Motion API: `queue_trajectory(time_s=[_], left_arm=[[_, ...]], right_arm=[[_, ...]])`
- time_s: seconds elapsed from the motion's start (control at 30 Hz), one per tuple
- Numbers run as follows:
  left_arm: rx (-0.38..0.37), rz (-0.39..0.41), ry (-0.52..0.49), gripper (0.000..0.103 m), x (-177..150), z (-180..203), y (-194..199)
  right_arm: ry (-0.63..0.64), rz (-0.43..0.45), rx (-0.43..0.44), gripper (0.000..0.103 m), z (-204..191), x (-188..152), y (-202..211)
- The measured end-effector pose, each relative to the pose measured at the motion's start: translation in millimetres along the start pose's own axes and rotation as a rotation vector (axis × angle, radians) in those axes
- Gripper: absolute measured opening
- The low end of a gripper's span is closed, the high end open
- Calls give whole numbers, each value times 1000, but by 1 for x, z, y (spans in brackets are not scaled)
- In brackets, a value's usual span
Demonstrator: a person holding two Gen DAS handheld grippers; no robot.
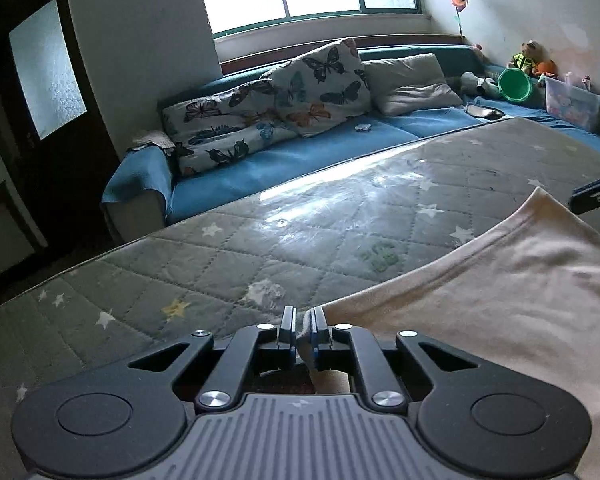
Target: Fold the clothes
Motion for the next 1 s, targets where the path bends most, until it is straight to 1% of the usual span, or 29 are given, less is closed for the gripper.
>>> queue_trajectory(time_s=[0.1, 0.17, 0.23, 0.37, 0.4, 0.5, 0.6, 0.67, 0.73, 0.77, 0.87, 0.93, 1.0], left_arm=[[-15, 7, 41, 12, -4, -6, 16], [-22, 13, 68, 19, -6, -10, 28], [-31, 25, 84, 20, -10, -14, 44], [-36, 38, 100, 23, -25, -19, 79], [-27, 38, 103, 23, -30, -21, 88], [17, 28, 132, 27, -53, -32, 115], [40, 0, 183, 27, -81, -42, 136], [46, -19, 204, 27, -99, -40, 149], [22, -26, 211, 27, -113, -33, 159], [10, -29, 214, 27, -119, -29, 164], [-15, -38, 236, 28, -131, -17, 170], [-14, -38, 249, 28, -137, -13, 174], [-13, -35, 283, 32, -142, -12, 178]], right_arm=[[28, -13, 22, 12, -1, -14, 21], [41, -22, 48, 13, -6, -26, 36], [60, -25, 71, 18, -13, -38, 49], [92, -44, 128, 19, -32, -66, 70], [99, -50, 143, 20, -38, -72, 74], [129, -55, 174, 27, -51, -89, 86], [168, -60, 189, 28, -64, -102, 94], [193, -67, 202, 29, -72, -110, 98], [195, -70, 200, 30, -73, -113, 98], [196, -71, 200, 32, -74, -115, 98], [199, -76, 198, 34, -77, -120, 99], [201, -79, 196, 34, -79, -123, 100], [203, -81, 195, 35, -80, -126, 101]])
Point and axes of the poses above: each gripper's, at about its wrist camera, not at the fingertips, and y roughly against the way its jaws point, z to its right, x to its top, the point moved 4 cm from there along -y, roughly the way its jaws point, and after that the axes turned 12 degrees about -y, right-handed, at the moved point
